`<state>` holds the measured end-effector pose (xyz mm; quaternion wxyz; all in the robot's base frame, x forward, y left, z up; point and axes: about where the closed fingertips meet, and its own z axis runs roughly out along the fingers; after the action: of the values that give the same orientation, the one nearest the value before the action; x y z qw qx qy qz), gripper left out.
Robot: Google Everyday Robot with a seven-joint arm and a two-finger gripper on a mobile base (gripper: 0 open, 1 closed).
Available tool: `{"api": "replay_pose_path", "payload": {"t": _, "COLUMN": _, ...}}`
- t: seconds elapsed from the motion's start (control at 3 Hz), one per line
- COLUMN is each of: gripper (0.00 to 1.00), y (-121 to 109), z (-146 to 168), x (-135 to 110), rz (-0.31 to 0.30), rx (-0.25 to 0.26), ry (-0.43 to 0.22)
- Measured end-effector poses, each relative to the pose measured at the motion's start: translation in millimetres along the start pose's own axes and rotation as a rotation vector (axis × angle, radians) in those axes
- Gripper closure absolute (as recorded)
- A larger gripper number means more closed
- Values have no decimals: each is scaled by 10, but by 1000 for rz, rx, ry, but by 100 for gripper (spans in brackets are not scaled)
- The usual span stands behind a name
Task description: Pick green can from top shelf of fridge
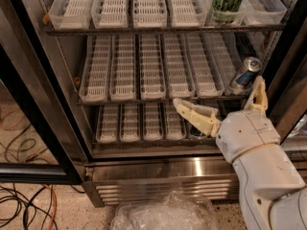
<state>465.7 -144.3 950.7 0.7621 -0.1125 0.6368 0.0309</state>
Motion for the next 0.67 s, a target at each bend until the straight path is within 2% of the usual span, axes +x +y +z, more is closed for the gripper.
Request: {"api": "replay_pose_path", "payload": {"t": 0.67, "gripper": 0, "y": 56, "z": 253, "x": -214, "rz": 5, "rx": -8, "ry": -45}}
